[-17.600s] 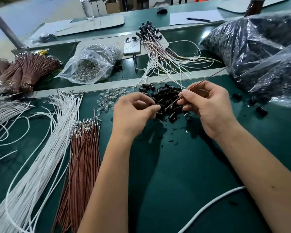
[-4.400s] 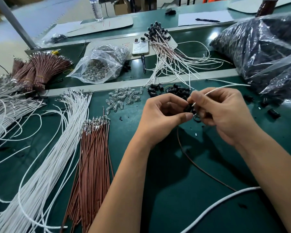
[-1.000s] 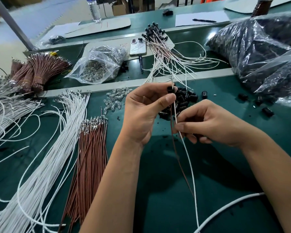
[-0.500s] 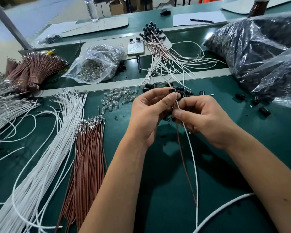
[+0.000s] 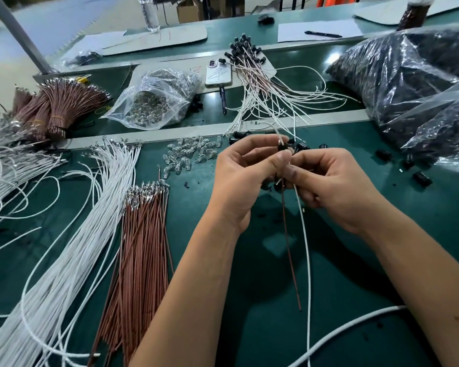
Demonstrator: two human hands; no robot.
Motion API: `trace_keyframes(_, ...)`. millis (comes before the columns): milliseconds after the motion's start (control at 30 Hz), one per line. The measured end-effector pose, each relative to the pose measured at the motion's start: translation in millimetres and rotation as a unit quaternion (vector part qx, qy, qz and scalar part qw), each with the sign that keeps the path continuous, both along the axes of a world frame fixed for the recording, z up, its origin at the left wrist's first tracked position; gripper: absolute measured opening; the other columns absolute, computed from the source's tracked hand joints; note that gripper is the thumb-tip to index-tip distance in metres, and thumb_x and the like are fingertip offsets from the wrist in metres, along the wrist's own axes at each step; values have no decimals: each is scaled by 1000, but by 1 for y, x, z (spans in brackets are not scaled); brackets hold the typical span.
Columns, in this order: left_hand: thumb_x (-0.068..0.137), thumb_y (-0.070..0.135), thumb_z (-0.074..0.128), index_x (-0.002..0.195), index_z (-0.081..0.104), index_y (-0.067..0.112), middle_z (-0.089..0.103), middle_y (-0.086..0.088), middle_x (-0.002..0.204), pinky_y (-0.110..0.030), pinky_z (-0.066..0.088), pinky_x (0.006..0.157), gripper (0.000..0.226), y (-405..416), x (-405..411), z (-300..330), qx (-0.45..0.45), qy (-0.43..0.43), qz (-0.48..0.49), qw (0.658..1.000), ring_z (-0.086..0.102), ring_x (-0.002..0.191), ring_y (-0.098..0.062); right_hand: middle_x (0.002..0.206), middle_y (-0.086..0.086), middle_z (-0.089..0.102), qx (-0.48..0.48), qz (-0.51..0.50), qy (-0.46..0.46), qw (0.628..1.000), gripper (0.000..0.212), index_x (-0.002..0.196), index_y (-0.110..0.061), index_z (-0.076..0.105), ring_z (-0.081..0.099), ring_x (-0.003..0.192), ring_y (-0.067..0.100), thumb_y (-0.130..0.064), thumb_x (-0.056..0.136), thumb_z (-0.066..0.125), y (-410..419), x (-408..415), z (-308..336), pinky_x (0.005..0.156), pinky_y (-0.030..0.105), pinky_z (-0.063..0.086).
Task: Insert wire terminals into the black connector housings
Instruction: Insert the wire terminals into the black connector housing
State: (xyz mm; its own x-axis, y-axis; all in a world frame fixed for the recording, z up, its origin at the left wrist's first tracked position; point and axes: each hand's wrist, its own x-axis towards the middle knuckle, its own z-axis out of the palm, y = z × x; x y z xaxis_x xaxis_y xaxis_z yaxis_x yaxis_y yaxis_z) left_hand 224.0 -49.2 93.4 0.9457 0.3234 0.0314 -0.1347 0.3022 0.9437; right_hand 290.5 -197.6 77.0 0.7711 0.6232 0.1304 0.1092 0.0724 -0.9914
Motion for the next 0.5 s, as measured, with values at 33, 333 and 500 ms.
trace_keyframes(33, 86, 0, 73, 94, 73, 9, 73, -15, 91, -26, 52, 70, 12, 1, 0, 1, 0, 1, -2, 1000, 66, 82, -23, 61, 22, 47, 0, 4, -2, 1000, 17, 81, -14, 77, 33, 44, 13, -30, 86, 75, 0, 0, 0, 41, 21, 27)
trace_keyframes(333, 84, 3, 75, 81, 76, 10, 71, -13, 81, -24, 53, 60, 8, 9, -1, 2, -5, -19, 39, 999, 61, 66, -20, 58, 7, 57, -27, 0, -25, 999, 21, 85, -17, 80, 45, 47, 12, -36, 86, 74, -1, 1, -3, 43, 19, 34)
trace_keyframes(500, 83, 2, 75, 82, 76, 9, 74, -8, 78, -23, 52, 60, 7, 17, -1, 1, -11, -52, 70, 996, 64, 64, -14, 63, 0, 64, -70, 42, -65, 995, 14, 88, -14, 82, 48, 50, 12, -18, 97, 71, -4, 3, -6, 44, 15, 36)
